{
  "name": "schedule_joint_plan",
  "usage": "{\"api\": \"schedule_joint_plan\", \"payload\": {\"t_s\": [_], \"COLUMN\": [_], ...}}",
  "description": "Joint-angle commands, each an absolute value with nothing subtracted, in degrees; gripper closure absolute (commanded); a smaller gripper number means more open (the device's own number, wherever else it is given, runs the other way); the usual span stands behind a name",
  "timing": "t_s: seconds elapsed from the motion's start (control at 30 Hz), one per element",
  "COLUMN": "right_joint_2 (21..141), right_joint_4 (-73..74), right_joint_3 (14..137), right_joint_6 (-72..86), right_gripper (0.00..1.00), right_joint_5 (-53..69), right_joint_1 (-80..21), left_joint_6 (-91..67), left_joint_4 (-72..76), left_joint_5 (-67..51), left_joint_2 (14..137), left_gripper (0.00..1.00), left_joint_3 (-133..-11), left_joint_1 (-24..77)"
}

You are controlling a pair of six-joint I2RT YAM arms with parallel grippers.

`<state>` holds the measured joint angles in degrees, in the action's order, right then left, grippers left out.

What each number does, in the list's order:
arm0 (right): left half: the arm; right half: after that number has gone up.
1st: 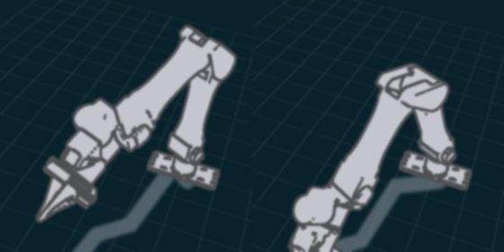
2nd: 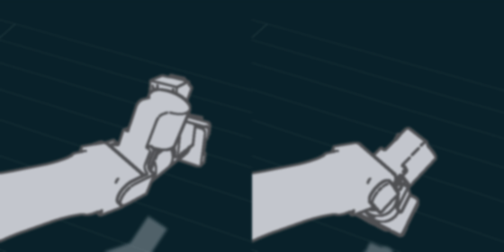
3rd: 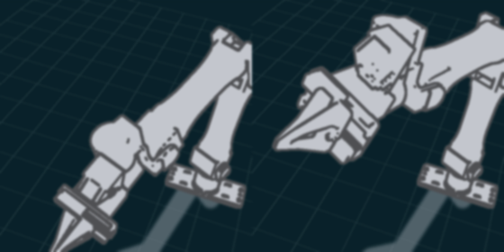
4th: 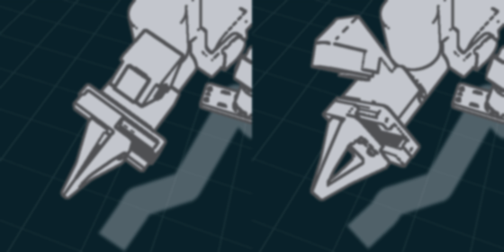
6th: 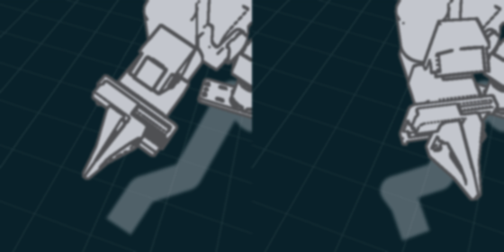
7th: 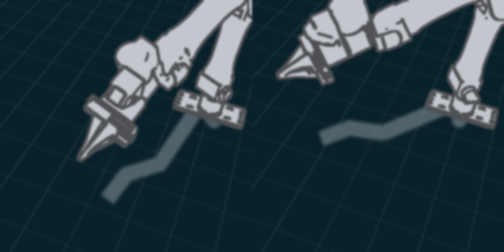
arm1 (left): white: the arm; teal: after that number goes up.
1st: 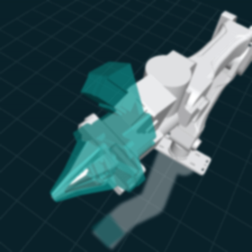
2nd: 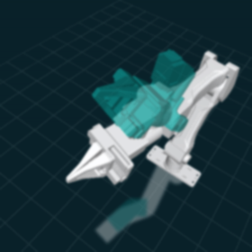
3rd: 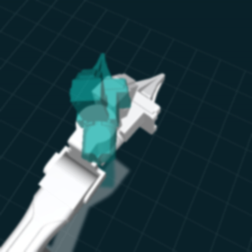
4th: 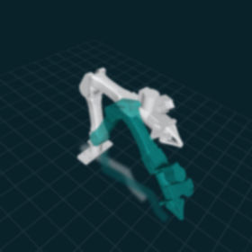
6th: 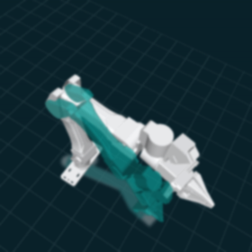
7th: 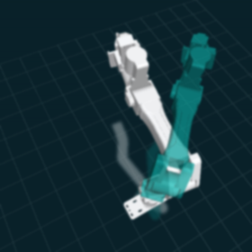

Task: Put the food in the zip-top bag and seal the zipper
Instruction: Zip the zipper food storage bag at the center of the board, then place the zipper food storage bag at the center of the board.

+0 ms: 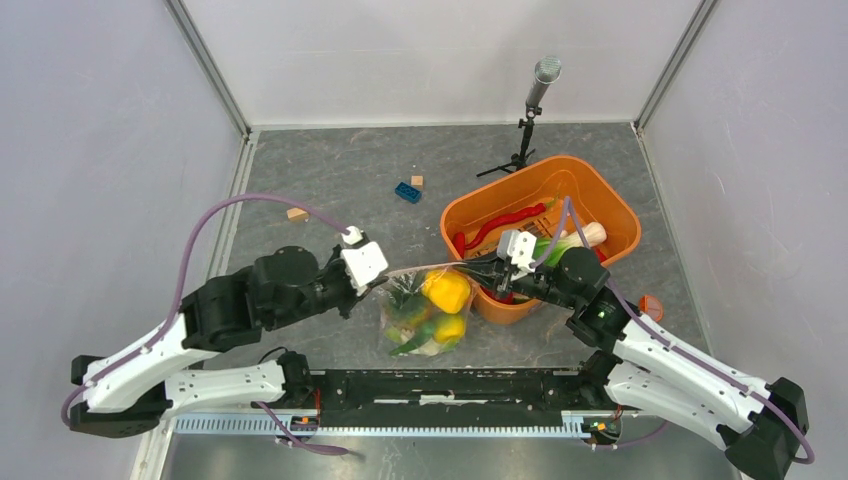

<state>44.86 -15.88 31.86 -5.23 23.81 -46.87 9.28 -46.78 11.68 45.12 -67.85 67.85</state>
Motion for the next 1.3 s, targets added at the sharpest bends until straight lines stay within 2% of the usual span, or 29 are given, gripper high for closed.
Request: {"api": "schedule_joint_plan", "payload": {"t_s": [0.0, 0.37, 0.47, 0.5, 0.53, 0.57, 0.6, 0.67, 0.73, 0.93, 1.17, 1.27], "right_joint_2": [44.68, 44.53, 44.56, 44.60, 44.62, 44.73, 44.82, 45.21, 45.85, 47.02, 52.22, 54.19], "right_joint_4": [-19.96, -20.61, -21.29, -21.60, -21.87, -21.89, -21.88, -21.90, -21.78, -22.81, -23.50, -22.95], "right_joint_3": [31.56, 31.03, 30.92, 30.85, 30.85, 30.93, 31.13, 31.30, 31.53, 32.44, 36.96, 38.79], "right_joint_6": [-4.15, -3.71, -3.28, -3.17, -2.95, -2.90, -2.81, -2.49, -2.17, -0.58, 3.29, 2.75], "right_gripper": [1.00, 1.00, 1.00, 1.00, 1.00, 1.00, 1.00, 1.00, 1.00, 1.00, 1.00, 1.00], "right_joint_5": [19.39, 18.30, 18.46, 18.87, 19.20, 19.83, 20.30, 21.47, 22.34, 24.48, 33.92, 32.36], "right_joint_1": [-46.37, -46.32, -46.32, -46.33, -46.32, -46.34, -46.32, -46.32, -46.32, -46.31, -46.63, -47.88], "left_joint_6": [6.67, 4.16, 3.97, 3.91, 3.69, 3.54, 3.40, 2.82, 1.82, -2.18, -5.46, -6.35], "left_joint_4": [-50.21, -54.23, -54.14, -54.21, -54.15, -53.95, -53.36, -51.85, -49.67, -45.01, -44.47, -44.71], "left_joint_5": [17.54, 22.83, 23.66, 23.58, 23.56, 23.48, 23.47, 23.50, 25.03, 33.81, 42.57, 43.72], "left_joint_2": [41.20, 40.15, 39.48, 39.41, 39.40, 39.34, 39.18, 38.94, 38.41, 36.39, 36.78, 36.31], "left_gripper": [0.98, 0.97, 0.91, 0.86, 0.71, 0.51, 0.36, 0.16, 0.02, 0.00, 0.00, 0.00], "left_joint_3": [-67.18, -67.25, -67.10, -67.15, -67.14, -67.15, -67.00, -66.89, -66.64, -66.63, -70.02, -71.08], "left_joint_1": [67.71, 67.71, 67.75, 67.72, 67.71, 67.70, 67.69, 67.72, 67.76, 67.74, 67.69, 67.69]}}
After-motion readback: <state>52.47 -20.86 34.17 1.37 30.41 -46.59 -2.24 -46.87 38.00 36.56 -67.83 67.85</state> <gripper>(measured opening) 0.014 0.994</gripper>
